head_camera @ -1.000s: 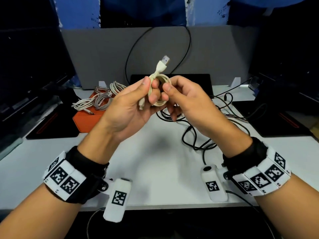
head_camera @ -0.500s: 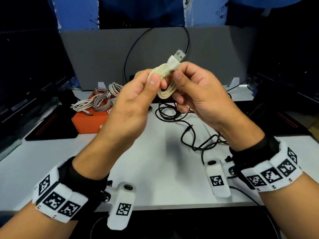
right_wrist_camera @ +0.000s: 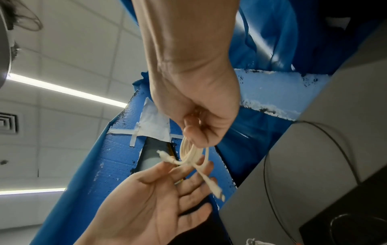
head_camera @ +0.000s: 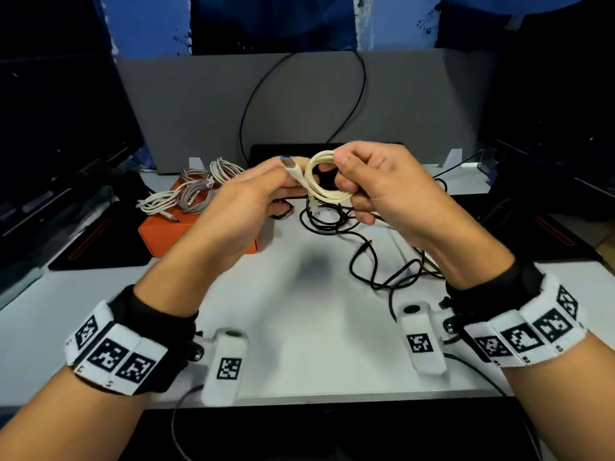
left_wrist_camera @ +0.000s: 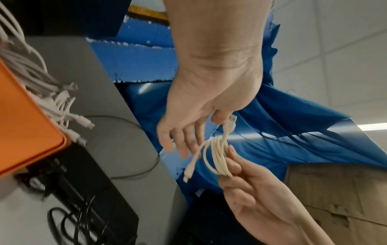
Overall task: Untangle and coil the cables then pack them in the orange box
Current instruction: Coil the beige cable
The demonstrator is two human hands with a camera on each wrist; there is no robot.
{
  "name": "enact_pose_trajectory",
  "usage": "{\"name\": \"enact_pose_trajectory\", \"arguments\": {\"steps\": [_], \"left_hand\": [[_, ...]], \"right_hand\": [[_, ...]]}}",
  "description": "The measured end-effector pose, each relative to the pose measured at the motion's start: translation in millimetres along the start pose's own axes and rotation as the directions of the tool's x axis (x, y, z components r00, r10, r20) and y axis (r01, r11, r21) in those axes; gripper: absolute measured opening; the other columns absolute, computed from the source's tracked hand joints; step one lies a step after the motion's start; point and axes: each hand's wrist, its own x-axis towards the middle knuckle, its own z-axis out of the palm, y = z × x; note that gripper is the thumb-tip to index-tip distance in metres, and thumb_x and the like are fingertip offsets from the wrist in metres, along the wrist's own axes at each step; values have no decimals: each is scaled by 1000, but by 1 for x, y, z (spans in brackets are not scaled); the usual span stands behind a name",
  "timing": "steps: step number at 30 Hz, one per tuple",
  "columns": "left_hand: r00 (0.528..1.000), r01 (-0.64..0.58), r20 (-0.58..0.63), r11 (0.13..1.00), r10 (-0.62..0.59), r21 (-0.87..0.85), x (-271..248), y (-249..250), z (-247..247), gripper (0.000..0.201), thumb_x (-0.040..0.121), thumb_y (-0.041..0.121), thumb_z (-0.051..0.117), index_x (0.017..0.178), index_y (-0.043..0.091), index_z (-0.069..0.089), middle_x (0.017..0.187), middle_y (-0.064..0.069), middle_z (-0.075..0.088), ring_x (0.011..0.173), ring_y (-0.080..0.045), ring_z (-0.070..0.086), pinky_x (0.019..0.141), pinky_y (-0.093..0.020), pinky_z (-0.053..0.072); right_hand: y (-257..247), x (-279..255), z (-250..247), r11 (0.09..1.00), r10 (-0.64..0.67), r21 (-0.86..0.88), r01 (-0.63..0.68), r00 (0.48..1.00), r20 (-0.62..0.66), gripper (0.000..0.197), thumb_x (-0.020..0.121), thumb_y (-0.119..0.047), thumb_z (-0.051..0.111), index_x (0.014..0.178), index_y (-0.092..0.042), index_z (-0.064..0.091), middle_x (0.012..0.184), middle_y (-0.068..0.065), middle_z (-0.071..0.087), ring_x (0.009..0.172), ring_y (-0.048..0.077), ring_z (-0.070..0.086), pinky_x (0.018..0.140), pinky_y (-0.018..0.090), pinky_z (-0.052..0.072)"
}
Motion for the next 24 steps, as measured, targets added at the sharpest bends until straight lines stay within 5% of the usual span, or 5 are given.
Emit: {"name": "enact_pose_trajectory", "arguments": {"steps": [6,8,16,20,24], "left_hand": [[985,-129,152,929,80,347,-6,14,-10,24,102,26,57,114,14,75,105,-7,77,104,-25,72,98,-47,53],[985,-127,154,917,73,377,-4,10,-10,18,98,24,66,110,16,76,99,-7,79,98,-27,74,97,-54,54],[958,-224,-81,898,274,378,-1,7,-14,18,100,20,64,108,16,79,92,-4,80,88,-26,77,86,-56,59],[928,-238,-189,900,322,365,-1,3,-7,19,101,20,62,104,13,79,87,-6,79,81,-26,77,81,-53,61],[892,-225,-276,880,359,417,-2,1,0,18,102,23,61,99,23,79,81,0,78,74,-20,76,74,-48,63]], "right_hand": [[-3,-5,-4,970,-29,-238,58,992,123,26,109,-19,52,102,-2,70,64,-2,49,47,13,36,45,28,37],[-2,-6,-1,955,-45,-285,84,989,141,25,108,-19,53,98,-6,71,65,-1,53,47,16,39,46,32,37],[6,1,21,975,-69,213,67,998,1,19,105,-6,54,105,-6,73,84,6,65,54,11,46,60,29,54],[11,-2,26,978,-188,-111,176,976,-106,23,106,-16,55,119,-20,74,86,12,71,59,11,60,78,48,62],[9,-8,31,882,-260,-433,188,959,-114,22,107,-23,53,118,-24,72,68,-5,66,63,6,67,63,18,48]]}}
